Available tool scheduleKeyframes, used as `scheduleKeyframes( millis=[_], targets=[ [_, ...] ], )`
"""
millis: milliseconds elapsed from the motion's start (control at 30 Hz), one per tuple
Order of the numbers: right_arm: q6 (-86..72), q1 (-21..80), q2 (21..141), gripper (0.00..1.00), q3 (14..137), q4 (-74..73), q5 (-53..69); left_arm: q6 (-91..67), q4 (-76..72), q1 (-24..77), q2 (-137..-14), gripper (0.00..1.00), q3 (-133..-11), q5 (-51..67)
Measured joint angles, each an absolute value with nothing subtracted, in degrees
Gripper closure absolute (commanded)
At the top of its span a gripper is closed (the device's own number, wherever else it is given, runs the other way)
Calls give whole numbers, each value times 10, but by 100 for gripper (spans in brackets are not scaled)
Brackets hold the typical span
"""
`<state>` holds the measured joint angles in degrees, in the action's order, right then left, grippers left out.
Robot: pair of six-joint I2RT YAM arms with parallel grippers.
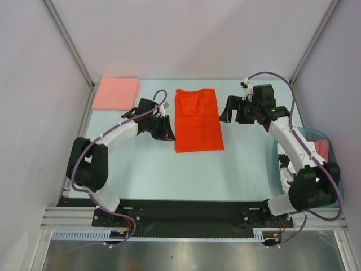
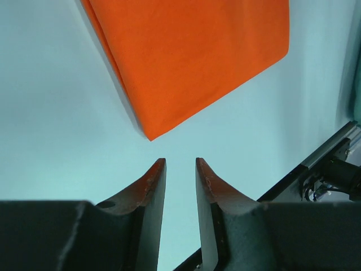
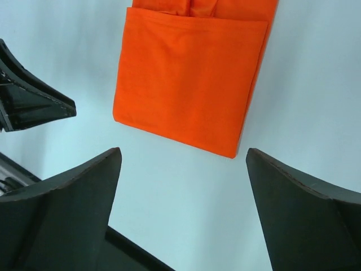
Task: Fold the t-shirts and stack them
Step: Fold the tshirt
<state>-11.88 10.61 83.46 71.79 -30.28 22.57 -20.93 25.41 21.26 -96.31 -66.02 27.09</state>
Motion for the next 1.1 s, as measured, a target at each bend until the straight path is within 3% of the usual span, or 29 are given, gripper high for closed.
scheduleKeyframes(
  millis=[267,333,467,600,933,1100],
  targets=[
    [-197,112,751,2,652,-282,180,-204,272,219,-923,68,-634,235],
    [-237,85,731,10,594,-249,214,-206,272,224,-911,72,-621,225],
    [-290,62,756,44,536,-229,258,-225,262,230,-894,75,-590,216],
    [-317,63,815,58,516,-202,290,-270,245,231,-901,72,-564,217],
    [-350,39,916,43,501,-142,321,-468,170,231,-962,59,-537,230],
    [-367,40,952,42,486,-115,338,-556,136,231,-980,56,-519,231]
  ],
)
